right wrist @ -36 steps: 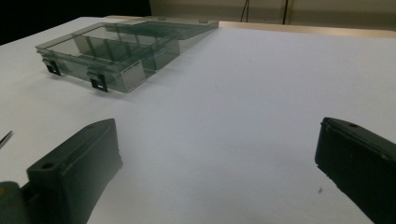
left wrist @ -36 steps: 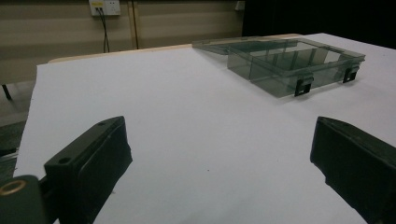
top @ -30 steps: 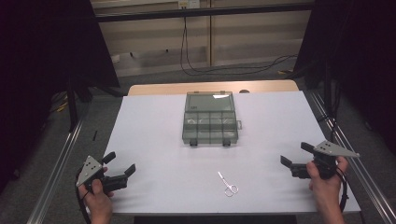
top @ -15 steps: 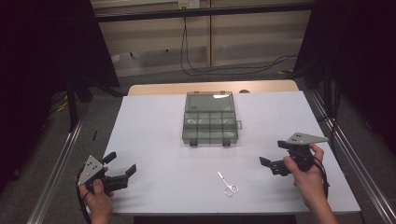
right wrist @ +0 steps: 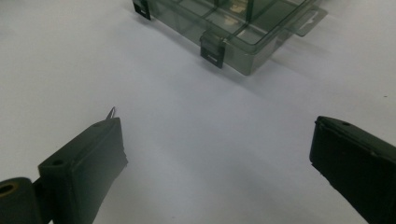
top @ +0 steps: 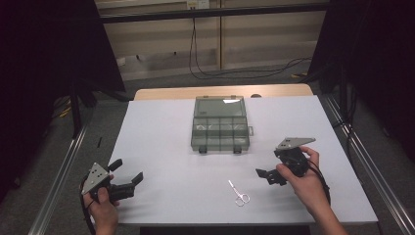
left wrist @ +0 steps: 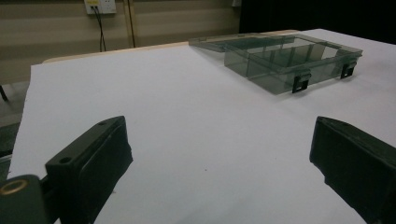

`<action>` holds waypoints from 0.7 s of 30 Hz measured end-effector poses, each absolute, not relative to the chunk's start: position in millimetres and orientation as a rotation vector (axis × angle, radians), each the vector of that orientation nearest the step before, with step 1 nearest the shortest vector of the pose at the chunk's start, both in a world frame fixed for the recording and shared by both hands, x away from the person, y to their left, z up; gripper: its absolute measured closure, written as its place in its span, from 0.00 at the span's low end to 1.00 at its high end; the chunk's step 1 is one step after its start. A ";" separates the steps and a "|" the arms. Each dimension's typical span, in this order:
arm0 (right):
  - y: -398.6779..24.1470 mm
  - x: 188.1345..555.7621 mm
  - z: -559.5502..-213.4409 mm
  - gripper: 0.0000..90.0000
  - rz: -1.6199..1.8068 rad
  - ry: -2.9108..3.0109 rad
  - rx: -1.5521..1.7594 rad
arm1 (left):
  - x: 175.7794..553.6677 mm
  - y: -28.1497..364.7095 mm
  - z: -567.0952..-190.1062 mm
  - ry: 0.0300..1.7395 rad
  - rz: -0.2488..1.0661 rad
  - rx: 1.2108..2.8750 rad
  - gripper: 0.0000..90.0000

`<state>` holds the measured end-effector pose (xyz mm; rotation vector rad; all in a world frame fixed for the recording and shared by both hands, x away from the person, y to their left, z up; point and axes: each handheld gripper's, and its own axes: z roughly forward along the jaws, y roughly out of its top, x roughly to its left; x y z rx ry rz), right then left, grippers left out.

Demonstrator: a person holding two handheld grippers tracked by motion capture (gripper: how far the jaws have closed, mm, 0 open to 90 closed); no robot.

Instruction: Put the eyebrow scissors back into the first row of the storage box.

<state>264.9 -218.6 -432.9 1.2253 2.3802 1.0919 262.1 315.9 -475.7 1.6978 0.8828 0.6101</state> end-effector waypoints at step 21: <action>-149.5 277.0 -436.6 0.15 0.925 2.546 1.172 | 261.8 318.6 -475.7 0.884 0.593 1.670 0.05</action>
